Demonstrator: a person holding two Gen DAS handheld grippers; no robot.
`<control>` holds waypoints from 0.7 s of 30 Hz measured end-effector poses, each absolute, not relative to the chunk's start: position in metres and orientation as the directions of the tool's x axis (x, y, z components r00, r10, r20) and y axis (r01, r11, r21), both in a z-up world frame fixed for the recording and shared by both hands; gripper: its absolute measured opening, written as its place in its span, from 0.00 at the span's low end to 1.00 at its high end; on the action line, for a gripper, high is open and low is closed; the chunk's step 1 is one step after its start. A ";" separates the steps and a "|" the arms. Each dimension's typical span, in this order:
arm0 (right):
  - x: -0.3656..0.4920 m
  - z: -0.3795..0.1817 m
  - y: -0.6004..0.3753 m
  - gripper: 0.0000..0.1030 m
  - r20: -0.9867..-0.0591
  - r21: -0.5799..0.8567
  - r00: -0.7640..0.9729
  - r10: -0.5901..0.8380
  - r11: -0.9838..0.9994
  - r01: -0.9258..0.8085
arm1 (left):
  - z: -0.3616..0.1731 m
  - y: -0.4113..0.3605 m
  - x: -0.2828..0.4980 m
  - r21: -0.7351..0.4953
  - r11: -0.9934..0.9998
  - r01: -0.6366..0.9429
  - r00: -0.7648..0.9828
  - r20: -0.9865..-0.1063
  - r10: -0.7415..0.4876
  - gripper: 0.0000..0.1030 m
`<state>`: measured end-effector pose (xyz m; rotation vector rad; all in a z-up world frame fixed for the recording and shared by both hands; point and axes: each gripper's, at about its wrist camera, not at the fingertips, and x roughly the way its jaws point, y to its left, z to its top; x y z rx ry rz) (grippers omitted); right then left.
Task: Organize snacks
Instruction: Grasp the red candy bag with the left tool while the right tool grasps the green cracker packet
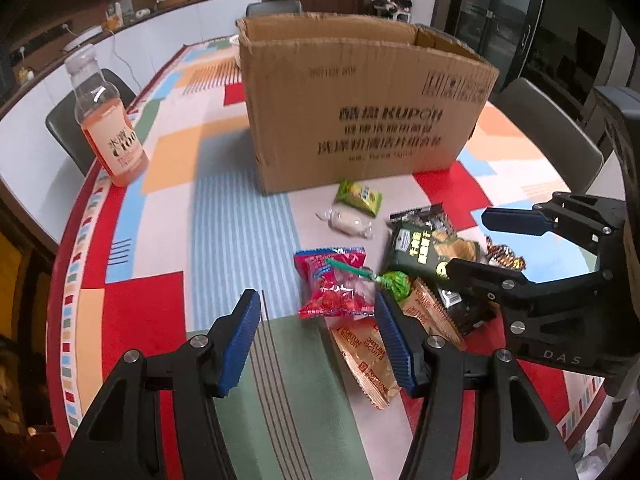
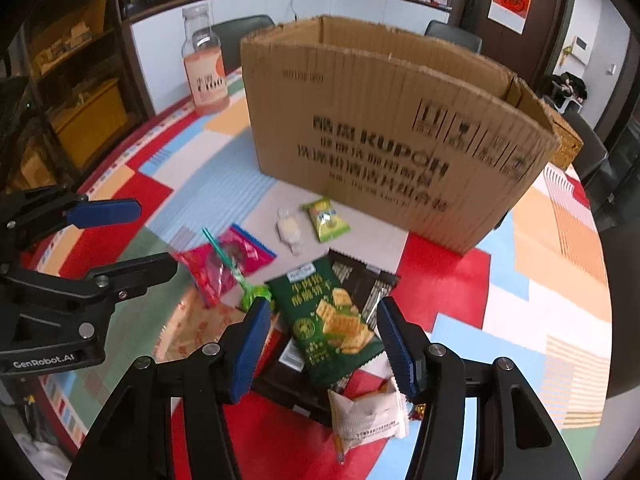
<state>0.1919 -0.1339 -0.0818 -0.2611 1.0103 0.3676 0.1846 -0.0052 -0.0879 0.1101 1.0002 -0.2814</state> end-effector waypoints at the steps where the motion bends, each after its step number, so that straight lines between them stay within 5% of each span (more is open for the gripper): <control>1: 0.192 -0.083 -0.133 0.54 -0.863 -0.043 0.474 0.178 0.907 -0.418 | -0.090 -0.006 0.186 -0.038 0.958 0.285 0.502 -0.846 -0.183 0.57; 21: 0.207 -0.107 -0.133 0.54 -0.892 -0.063 0.427 0.149 0.893 -0.445 | -0.122 -0.013 0.217 -0.057 0.956 0.287 0.417 -0.891 -0.178 0.57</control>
